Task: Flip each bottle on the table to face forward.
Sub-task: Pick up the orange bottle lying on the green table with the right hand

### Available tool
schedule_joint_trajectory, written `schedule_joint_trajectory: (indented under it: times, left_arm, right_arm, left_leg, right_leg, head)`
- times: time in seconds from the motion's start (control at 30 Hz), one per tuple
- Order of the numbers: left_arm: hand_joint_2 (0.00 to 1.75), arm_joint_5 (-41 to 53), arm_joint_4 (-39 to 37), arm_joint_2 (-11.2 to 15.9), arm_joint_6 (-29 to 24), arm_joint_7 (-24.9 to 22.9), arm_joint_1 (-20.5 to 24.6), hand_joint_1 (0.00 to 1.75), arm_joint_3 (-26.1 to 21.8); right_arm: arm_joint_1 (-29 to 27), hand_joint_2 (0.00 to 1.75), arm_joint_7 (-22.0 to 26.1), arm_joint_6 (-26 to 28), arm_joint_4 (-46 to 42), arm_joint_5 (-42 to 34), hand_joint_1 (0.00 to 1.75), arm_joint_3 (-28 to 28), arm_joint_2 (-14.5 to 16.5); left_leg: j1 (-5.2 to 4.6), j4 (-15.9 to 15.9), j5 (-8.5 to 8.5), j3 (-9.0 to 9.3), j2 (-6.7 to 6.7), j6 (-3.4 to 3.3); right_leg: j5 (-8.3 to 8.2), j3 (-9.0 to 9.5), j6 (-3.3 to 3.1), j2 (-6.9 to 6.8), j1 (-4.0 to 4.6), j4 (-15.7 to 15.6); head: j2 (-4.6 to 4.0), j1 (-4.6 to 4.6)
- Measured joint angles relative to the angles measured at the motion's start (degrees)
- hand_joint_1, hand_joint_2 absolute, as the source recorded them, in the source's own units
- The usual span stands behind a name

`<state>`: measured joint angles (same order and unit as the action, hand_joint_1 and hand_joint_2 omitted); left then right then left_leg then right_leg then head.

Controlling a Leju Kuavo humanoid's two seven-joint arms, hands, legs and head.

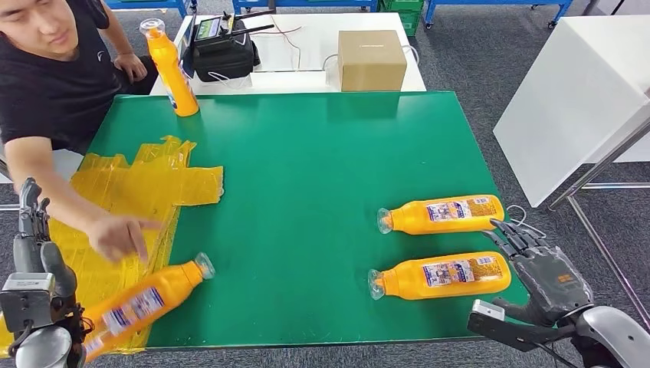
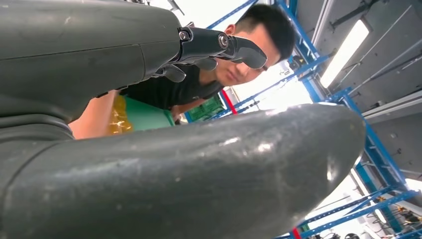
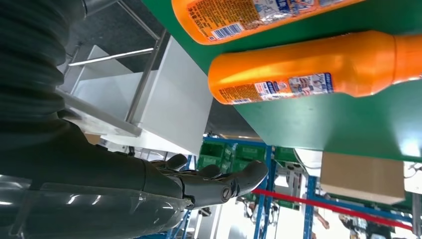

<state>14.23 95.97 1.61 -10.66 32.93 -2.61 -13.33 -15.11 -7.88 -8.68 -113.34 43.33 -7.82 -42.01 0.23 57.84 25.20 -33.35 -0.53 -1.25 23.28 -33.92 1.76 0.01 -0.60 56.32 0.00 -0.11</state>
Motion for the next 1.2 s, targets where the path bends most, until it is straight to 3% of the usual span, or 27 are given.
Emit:
schedule_joint_trajectory:
  times: [0.43,1.03,1.17,1.2]
  left_arm:
    - [0.00,-0.69,-0.79,-0.01,-0.10,-0.50,3.17,0.00,1.54]
    - [0.00,-1.92,-2.28,0.38,-0.16,-1.42,5.29,0.00,4.22]
    - [0.00,-2.52,-2.76,0.49,-0.08,-1.42,5.90,0.00,4.75]
    - [0.00,-2.62,-2.92,0.51,-0.07,-1.46,6.09,0.00,4.94]
  right_arm:
    - [8.55,1.75,-0.11,-5.70,10.18,1.23,0.00,-8.66,1.22]
    - [14.46,1.75,-1.98,-6.18,23.39,4.42,0.03,-15.82,4.26]
    - [15.72,1.75,-2.06,-5.89,27.12,6.14,1.68,-16.41,5.14]
    - [16.07,1.75,-1.95,-5.91,28.10,6.21,1.75,-16.49,5.33]
  left_leg:
    - [0.00,0.00,-0.01,0.00,0.03,0.00]
    - [0.00,0.00,-0.01,-0.02,0.01,0.00]
    - [0.00,0.00,-0.01,-0.01,0.03,0.00]
    - [0.01,0.00,-0.01,0.01,0.03,0.00]
  right_leg:
    - [-0.03,-0.01,0.01,0.04,0.02,0.01]
    - [-0.03,-0.02,0.02,0.03,0.01,0.02]
    - [-0.03,-0.01,0.02,0.04,0.01,0.01]
    - [-0.03,0.00,0.02,0.04,0.02,0.00]
  head:
    - [0.00,-0.01]
    - [0.00,0.00]
    - [0.00,0.01]
    - [0.00,0.00]
